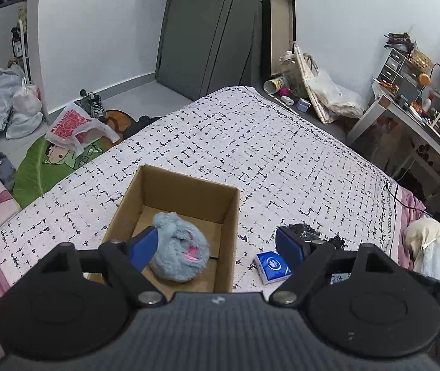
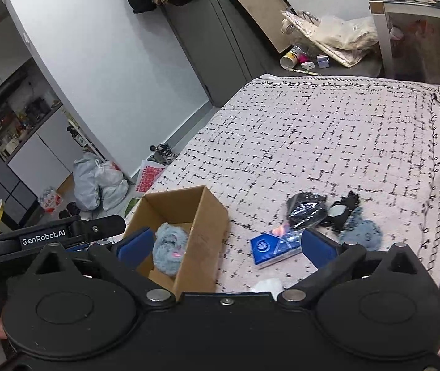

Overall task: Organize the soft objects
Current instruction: 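Open the right gripper to drop the plush and withdraw, then reach the left gripper to the burger plush and grasp it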

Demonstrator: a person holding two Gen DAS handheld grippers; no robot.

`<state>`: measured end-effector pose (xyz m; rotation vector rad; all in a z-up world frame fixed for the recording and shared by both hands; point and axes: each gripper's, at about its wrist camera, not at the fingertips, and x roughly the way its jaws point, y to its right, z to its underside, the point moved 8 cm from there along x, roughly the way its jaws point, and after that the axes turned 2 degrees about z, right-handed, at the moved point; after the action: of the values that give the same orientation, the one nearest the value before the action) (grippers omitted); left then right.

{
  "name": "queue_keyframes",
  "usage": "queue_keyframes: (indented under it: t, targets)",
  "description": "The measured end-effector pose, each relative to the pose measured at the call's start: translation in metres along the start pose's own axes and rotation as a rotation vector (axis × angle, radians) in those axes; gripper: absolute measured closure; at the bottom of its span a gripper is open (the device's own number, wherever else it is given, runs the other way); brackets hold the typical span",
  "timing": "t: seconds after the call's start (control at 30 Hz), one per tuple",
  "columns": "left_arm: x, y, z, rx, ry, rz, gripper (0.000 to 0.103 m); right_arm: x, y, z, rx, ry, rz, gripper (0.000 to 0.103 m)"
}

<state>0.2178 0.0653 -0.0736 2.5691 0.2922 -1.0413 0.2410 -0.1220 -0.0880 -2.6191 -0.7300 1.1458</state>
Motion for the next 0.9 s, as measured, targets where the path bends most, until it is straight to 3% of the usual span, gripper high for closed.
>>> queue_keyframes:
  t: [0.3,0.5,0.9]
  targets:
    - [-0.011,0.032,0.011,0.03,-0.001,-0.002,0.011,-0.02,0.031,-0.005,-0.003,0.008,0.015,0.0]
    - [-0.016,0.049,0.017,0.043,-0.002,-0.009,0.003,-0.041,0.063,-0.015,0.046,0.059,0.033,0.0]
    - [-0.012,0.079,0.042,0.061,-0.022,-0.034,0.002,-0.043,0.11,-0.008,0.125,0.043,0.021,0.0]
